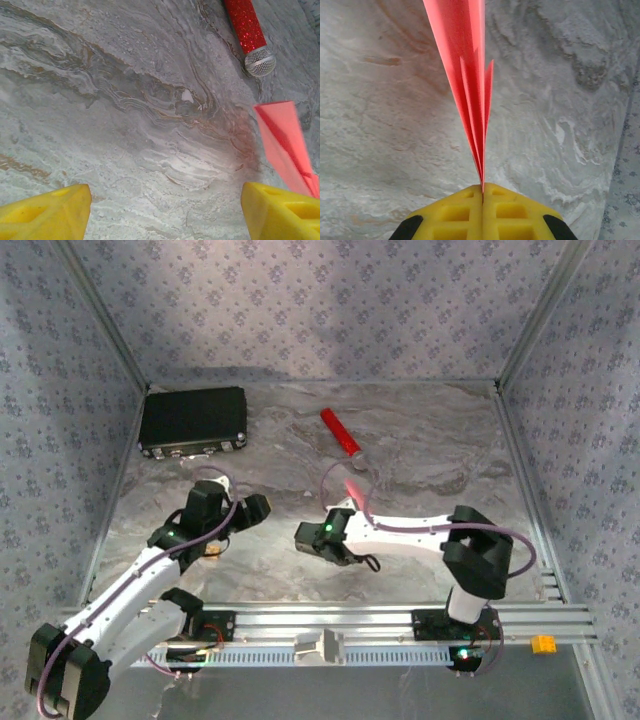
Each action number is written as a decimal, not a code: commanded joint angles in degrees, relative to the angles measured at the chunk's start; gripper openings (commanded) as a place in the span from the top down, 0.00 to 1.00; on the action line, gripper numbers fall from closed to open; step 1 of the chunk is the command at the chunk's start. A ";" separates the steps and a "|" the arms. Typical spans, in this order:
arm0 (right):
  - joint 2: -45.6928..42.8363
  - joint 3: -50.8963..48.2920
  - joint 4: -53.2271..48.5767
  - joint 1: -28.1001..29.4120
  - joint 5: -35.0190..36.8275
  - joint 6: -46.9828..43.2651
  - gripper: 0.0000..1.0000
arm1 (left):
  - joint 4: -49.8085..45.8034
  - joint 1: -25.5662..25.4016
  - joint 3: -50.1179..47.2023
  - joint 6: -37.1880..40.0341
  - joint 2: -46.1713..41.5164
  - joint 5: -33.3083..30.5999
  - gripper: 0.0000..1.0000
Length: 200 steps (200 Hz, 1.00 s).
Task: Fold a paper plane with a square sheet of paper (pick it up from the middle)
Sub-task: Turn over the paper at the center of the table.
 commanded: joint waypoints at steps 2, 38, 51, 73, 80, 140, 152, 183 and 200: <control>3.51 3.23 2.84 1.02 -3.23 -2.84 0.94 | -3.43 0.64 1.18 1.12 -2.44 -1.65 0.22; 6.66 5.12 7.13 1.86 -6.86 -5.00 0.87 | -5.18 1.20 0.15 0.57 -5.11 -2.06 0.21; 6.59 5.74 8.15 1.61 -7.91 -4.80 0.79 | -5.30 1.23 -0.29 0.13 -5.87 -2.15 0.21; 3.23 4.37 13.03 0.75 -12.36 -6.24 0.68 | -5.31 1.30 -0.88 -0.46 -6.83 -1.48 0.21; 1.16 3.01 15.69 0.32 -14.03 -6.53 0.61 | -5.10 1.35 -1.06 -0.33 -6.95 -0.73 0.21; -18.74 -17.10 39.04 -12.02 -31.01 -6.33 0.58 | -0.38 1.32 -2.47 -2.21 -4.55 7.18 0.24; -21.51 -22.15 46.59 -16.55 -37.20 -7.31 0.64 | 1.59 1.17 -3.23 -3.41 -3.89 8.87 0.27; -26.56 -32.09 60.15 -27.07 -50.09 -5.67 0.76 | 5.48 -0.96 -5.33 -6.64 -3.03 9.77 0.30; -27.50 -34.81 63.48 -30.46 -54.13 -5.27 0.79 | 7.26 -3.91 -6.25 -8.06 -2.48 8.22 0.31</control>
